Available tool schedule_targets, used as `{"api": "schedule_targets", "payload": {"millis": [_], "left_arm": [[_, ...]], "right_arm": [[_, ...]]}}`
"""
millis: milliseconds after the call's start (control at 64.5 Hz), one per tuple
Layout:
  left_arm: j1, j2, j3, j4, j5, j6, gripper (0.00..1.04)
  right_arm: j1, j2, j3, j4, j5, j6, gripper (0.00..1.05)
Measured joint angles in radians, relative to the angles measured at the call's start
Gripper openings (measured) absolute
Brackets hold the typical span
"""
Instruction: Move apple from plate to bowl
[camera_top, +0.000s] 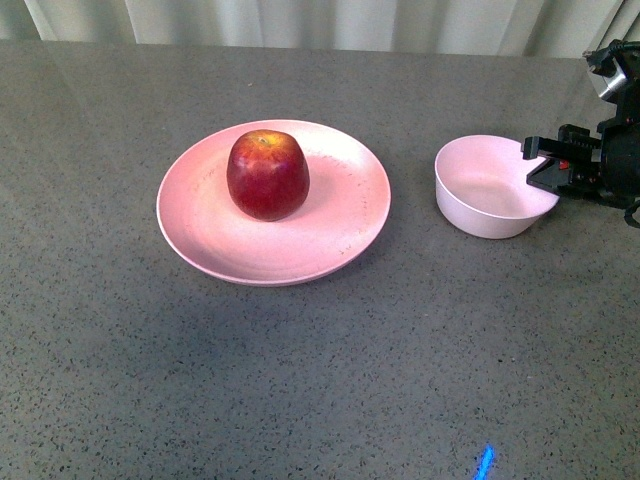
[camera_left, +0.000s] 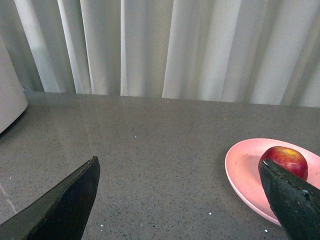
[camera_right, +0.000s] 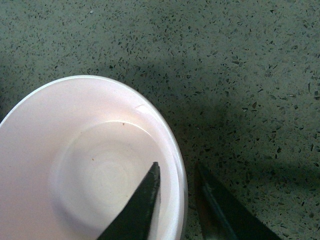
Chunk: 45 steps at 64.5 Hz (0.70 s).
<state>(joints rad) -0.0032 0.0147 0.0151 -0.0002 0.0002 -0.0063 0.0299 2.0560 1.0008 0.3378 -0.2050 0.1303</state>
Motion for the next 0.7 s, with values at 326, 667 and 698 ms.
{"api": "schedule_targets", "payload": {"millis": [326,667,698], "left_arm": [[0.0,0.0,0.0,0.0,0.0,0.0,0.96],[0.0,0.0,0.0,0.0,0.0,0.0,0.96],[0.0,0.0,0.0,0.0,0.0,0.0,0.96]], "right_arm": [[-0.037,-0.063,-0.067,0.077,-0.074,0.022,0.77],[-0.126,-0.532,-0.376,0.259,-0.157,0.025,0.96],[-0.119,-0.543,-0.399,0.303,-0.119,0.016,0.94]]}}
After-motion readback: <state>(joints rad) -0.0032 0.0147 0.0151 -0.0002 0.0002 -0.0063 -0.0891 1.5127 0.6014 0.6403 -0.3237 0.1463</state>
